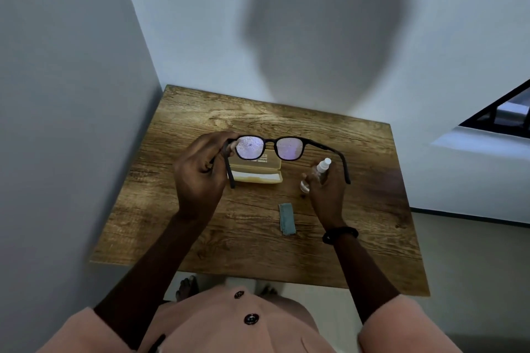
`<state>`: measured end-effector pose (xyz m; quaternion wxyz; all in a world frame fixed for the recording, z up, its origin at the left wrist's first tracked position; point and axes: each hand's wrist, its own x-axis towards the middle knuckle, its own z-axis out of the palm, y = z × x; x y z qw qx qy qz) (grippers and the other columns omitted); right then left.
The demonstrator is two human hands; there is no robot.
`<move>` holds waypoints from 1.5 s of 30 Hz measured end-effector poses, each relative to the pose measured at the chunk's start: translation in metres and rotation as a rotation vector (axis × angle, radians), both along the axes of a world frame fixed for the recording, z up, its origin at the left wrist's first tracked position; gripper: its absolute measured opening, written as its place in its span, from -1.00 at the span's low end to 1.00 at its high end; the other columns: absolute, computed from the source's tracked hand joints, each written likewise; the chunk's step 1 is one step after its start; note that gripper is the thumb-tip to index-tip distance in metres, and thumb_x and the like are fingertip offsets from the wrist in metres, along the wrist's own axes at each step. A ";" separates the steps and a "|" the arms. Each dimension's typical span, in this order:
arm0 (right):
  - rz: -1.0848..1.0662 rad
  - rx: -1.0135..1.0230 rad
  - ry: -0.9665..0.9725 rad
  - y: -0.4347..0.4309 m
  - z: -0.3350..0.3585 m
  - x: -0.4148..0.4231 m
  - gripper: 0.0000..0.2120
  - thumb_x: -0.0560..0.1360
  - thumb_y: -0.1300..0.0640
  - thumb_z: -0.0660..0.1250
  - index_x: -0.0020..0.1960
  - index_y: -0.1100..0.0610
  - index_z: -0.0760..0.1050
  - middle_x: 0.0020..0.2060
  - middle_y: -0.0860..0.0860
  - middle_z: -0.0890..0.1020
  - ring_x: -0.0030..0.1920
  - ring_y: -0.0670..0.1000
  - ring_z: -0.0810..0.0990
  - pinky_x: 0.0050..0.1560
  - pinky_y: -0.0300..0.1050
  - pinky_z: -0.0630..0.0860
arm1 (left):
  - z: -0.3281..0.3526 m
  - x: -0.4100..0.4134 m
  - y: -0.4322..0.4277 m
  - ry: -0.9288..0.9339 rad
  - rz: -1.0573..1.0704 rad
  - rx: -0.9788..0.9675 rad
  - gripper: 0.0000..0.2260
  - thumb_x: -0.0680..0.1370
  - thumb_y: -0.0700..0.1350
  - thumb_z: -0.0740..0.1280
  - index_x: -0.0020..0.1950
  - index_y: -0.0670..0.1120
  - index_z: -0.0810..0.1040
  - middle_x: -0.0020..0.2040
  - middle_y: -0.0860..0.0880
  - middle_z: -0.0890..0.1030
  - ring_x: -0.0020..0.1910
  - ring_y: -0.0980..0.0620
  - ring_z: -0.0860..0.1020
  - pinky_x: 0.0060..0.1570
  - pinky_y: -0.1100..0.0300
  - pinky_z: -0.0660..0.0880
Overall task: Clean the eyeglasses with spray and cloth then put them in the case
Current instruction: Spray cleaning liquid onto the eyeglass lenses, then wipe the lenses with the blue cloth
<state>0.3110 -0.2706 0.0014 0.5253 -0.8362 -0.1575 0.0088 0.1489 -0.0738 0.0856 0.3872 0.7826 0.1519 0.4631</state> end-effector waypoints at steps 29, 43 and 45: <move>0.098 -0.472 0.155 -0.041 -0.051 -0.036 -0.82 0.56 0.12 0.38 0.15 0.09 0.62 0.06 -0.01 0.65 0.07 -0.01 0.61 0.07 -0.13 0.51 | -0.002 0.025 0.009 0.026 0.015 0.051 -0.83 0.57 -0.44 0.38 0.12 -0.30 0.69 0.01 -0.16 0.71 0.03 -0.04 0.69 0.02 0.09 0.63; 0.305 -0.778 0.137 -0.006 -0.024 -0.048 -0.87 0.47 0.07 0.40 -0.02 0.07 0.50 -0.05 0.01 0.60 -0.04 0.04 0.60 -0.10 0.01 0.57 | 0.004 0.019 -0.002 0.004 -0.014 0.049 -0.81 0.58 -0.45 0.35 0.12 -0.30 0.69 0.01 -0.17 0.71 0.04 -0.05 0.69 0.05 0.13 0.60; 0.301 -0.742 0.144 -0.012 -0.023 -0.049 -0.86 0.49 0.06 0.40 -0.02 0.06 0.47 -0.09 -0.02 0.61 -0.09 0.02 0.60 -0.16 0.01 0.57 | 0.004 0.016 -0.003 0.008 -0.009 0.045 -0.81 0.58 -0.46 0.35 0.12 -0.30 0.69 0.01 -0.17 0.71 0.04 -0.04 0.69 0.05 0.14 0.60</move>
